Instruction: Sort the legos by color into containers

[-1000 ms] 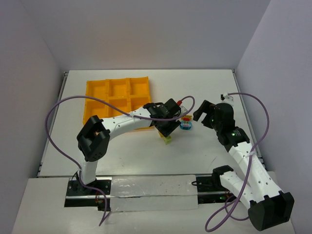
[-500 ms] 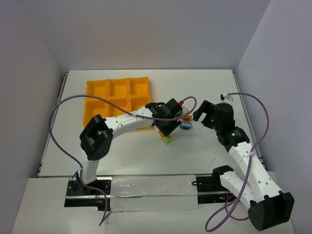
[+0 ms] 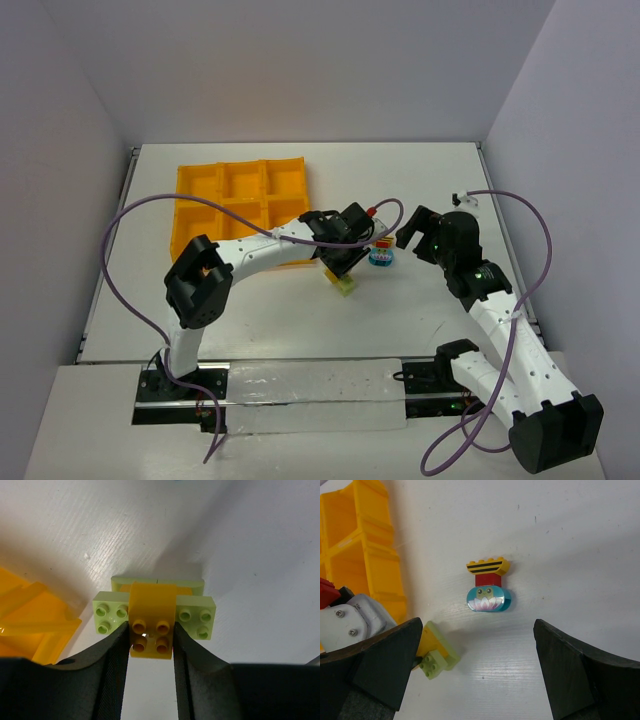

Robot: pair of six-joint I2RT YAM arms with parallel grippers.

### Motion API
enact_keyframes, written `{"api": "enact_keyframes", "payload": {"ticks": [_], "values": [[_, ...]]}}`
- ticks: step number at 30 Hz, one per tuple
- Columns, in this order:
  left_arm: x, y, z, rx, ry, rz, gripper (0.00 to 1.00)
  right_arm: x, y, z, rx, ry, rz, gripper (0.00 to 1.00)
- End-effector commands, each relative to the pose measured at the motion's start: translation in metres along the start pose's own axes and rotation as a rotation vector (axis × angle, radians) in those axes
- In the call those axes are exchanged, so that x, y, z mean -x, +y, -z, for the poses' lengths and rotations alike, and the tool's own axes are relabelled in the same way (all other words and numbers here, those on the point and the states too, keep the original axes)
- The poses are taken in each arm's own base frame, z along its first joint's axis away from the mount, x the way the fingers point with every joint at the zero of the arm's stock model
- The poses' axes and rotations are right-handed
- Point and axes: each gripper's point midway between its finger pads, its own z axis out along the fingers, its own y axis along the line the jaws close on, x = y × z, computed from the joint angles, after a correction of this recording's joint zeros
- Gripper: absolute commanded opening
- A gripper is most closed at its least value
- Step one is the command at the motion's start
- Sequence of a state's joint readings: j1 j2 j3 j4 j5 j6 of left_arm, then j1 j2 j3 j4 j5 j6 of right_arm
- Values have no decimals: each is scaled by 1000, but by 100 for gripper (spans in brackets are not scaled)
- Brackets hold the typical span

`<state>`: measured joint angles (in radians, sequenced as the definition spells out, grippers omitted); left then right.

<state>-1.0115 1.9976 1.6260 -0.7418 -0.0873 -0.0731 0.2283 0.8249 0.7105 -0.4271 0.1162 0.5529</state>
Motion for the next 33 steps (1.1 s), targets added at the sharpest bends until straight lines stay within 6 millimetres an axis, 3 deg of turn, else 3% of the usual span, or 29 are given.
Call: {"api": "enact_keyframes", "payload": {"ticks": [1,3,6,9,11,14,20,24,29,33], "values": [[31,14,23,33,-106,64,0,5,2,1,14,-23,-2,100],[38,23,34,27,-147,105,0,5,4,2,25,-21,5,100],[61,49,74,-20,-296,271,0,2,13,3,78,4,32,100],[71,75,102,-88,-410,415,0,-5,30,6,181,47,77,100],[78,81,124,-137,-489,493,0,-12,42,10,253,89,94,100],[86,91,140,-152,-553,617,0,-15,59,16,329,119,90,100],[88,89,136,-210,-617,806,0,-12,105,31,501,131,14,99],[88,88,132,-225,-624,856,0,-22,136,34,585,179,-3,100],[88,87,129,-229,-610,865,0,-24,147,29,583,175,-28,100],[85,86,124,-227,-596,873,0,-15,157,33,607,145,-43,89]]}}
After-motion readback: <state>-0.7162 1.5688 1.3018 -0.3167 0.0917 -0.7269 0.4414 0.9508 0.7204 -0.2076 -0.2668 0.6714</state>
